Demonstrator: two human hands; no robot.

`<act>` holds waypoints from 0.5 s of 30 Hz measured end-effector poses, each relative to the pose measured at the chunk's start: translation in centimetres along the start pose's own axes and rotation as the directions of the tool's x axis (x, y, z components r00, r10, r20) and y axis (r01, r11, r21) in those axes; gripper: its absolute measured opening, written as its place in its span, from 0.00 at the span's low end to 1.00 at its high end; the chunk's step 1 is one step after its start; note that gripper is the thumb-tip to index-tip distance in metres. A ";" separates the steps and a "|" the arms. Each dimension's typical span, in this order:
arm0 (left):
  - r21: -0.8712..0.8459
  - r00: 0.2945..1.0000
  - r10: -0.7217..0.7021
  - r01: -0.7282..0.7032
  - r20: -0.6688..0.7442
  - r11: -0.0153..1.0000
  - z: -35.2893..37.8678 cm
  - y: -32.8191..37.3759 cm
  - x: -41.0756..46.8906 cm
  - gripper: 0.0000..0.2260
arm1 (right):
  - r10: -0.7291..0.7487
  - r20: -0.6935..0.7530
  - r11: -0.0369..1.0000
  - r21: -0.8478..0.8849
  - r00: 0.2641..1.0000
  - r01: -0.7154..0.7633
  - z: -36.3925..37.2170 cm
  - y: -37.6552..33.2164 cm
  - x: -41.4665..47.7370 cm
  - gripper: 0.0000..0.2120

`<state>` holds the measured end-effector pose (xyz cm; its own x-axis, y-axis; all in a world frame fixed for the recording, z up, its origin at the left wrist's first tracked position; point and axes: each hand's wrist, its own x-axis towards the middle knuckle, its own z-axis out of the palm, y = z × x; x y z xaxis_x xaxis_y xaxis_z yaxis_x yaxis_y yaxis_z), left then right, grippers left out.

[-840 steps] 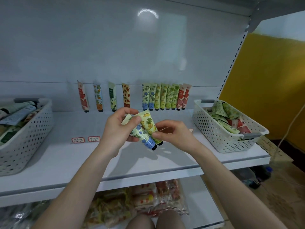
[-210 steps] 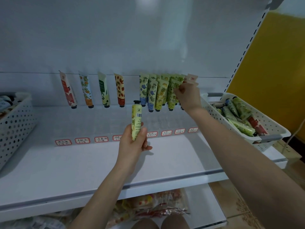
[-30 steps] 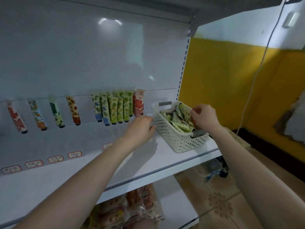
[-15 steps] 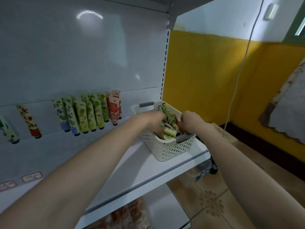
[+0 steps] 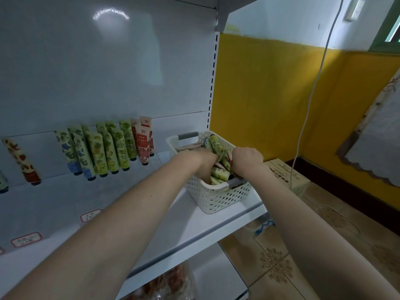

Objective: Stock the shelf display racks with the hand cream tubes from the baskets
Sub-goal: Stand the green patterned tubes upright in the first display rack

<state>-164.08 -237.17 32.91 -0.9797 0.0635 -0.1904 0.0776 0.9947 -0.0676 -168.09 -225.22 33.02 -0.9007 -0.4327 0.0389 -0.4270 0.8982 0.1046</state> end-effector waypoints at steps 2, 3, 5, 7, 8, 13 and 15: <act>-0.012 1.000 0.017 -0.017 -0.018 1.000 0.1 0.1 -0.1 0.18 | -0.007 -0.003 1.000 0.021 1.000 0.007 0.2 0.0 0.2 0.08; -0.017 0.999 0.027 -0.027 -0.027 0.999 0.1 0.2 -0.2 0.17 | -0.017 0.000 0.999 0.044 1.000 0.017 0.4 0.0 0.3 0.07; -0.018 0.998 0.046 -0.047 -0.043 0.999 0.1 0.5 -0.3 0.16 | -0.036 0.014 0.996 0.085 0.999 0.034 0.6 0.1 0.5 0.04; -0.027 0.997 0.061 -0.062 -0.043 0.998 0.1 0.6 -0.4 0.16 | -0.041 0.029 0.993 0.114 0.999 0.038 0.7 0.3 0.6 0.05; -0.037 0.997 0.065 -0.066 -0.034 0.997 0.1 0.6 -0.4 0.16 | -0.042 0.037 0.992 0.125 0.998 0.037 0.6 0.3 0.6 0.08; 0.017 0.995 0.098 -0.098 0.012 0.995 -0.1 0.8 -0.4 0.21 | -0.044 0.041 0.989 0.145 0.998 0.037 0.7 0.4 0.8 0.05; 0.058 0.996 0.084 -0.086 0.033 0.995 -0.1 1.0 -0.3 0.20 | -0.040 0.047 0.988 0.152 0.998 0.033 0.8 0.5 1.0 0.09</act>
<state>-163.77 -236.23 33.01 -0.9630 0.1443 -0.2275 0.1721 0.9792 -0.1074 -169.25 -225.17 32.27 -0.8854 -0.4646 -0.0117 -0.4637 0.8848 -0.0462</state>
